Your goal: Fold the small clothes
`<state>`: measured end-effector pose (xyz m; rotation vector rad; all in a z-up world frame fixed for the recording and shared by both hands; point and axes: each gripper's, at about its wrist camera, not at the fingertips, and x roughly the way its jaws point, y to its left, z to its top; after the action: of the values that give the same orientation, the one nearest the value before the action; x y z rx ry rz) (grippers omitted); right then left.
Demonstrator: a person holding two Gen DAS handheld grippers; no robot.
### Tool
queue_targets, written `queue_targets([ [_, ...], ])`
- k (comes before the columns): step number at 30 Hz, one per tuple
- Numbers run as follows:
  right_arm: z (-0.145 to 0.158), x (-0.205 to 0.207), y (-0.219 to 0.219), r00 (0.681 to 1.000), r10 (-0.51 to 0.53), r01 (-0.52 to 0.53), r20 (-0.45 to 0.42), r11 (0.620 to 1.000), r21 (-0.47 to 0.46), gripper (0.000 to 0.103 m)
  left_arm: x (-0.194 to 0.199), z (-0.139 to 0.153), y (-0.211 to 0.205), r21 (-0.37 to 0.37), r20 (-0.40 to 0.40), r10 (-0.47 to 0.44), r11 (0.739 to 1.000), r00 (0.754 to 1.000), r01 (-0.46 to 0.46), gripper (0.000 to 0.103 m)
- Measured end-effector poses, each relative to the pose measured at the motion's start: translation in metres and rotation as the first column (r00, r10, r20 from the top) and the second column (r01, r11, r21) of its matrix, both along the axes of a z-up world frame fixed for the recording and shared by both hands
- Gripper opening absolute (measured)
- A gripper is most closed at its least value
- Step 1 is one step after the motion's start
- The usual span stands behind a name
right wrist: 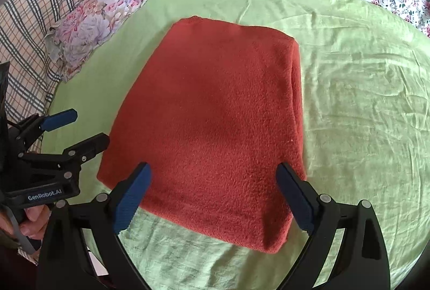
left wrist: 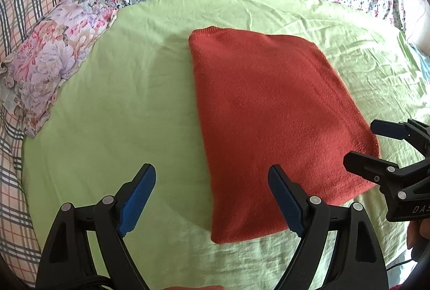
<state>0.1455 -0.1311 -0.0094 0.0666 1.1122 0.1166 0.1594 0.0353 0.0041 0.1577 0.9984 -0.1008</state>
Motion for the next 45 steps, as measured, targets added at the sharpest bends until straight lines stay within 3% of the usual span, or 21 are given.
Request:
queue_targets([
  [45, 0.000, 0.020, -0.016, 1.000, -0.026, 0.026, -0.002, 1.000, 0.018, 0.094, 0.024, 0.003, -0.008, -0.048, -0.003, 0.045, 0.998, 0.999, -0.045, 0.088],
])
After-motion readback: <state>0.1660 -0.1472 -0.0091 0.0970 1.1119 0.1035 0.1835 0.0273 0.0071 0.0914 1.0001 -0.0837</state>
